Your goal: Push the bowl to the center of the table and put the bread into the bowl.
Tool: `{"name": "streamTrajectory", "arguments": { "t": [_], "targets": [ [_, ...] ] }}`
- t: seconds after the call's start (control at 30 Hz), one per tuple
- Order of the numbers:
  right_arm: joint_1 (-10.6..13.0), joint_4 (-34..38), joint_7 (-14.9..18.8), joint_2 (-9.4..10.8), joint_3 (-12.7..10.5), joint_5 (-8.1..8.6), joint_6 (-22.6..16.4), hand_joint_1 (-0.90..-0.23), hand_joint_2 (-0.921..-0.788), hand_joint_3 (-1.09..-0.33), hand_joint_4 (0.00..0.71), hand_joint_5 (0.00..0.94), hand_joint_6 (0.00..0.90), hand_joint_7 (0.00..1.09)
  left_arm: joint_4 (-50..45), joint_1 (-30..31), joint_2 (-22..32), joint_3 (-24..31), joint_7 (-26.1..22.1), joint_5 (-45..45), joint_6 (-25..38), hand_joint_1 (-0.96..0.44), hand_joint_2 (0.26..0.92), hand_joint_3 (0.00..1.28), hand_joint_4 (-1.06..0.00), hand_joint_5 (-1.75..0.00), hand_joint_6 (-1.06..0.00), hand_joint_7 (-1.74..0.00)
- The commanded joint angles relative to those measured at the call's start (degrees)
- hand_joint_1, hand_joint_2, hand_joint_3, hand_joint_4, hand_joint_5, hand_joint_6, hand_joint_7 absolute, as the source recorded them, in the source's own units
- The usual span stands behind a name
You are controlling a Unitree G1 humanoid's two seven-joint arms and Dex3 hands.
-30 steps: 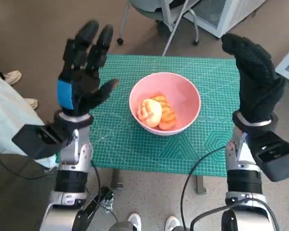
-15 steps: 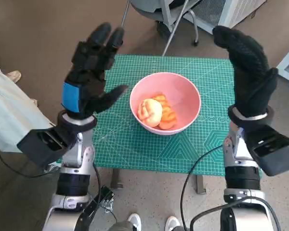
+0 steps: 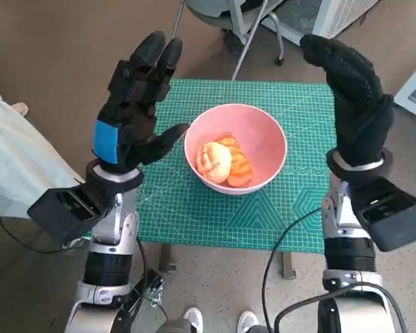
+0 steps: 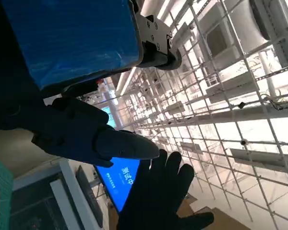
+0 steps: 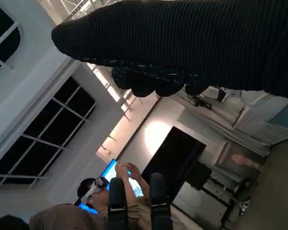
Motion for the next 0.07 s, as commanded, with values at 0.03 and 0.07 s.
{"name": "streamTrajectory", "arguments": {
  "t": [0.03,0.07],
  "targets": [
    [0.3,-0.1,-0.3,-0.5,0.2,-0.24,0.9,-0.53,-0.921,-0.709,0.339,0.0,0.016,0.76,-1.0,0.7,-0.8,0.2,0.9,0.4,-0.2,-0.48,0.921,0.17,-0.27,-0.02,-0.25,-0.29],
    [0.4,-0.2,-0.2,-0.5,0.2,-0.18,1.0,-0.531,-0.921,-0.709,0.339,0.0,0.016,0.76,-1.0,0.7,-0.9,0.2,1.0,0.5,-0.5,-0.48,0.921,0.17,-0.27,-0.02,-0.25,-0.29]
  ]
}}
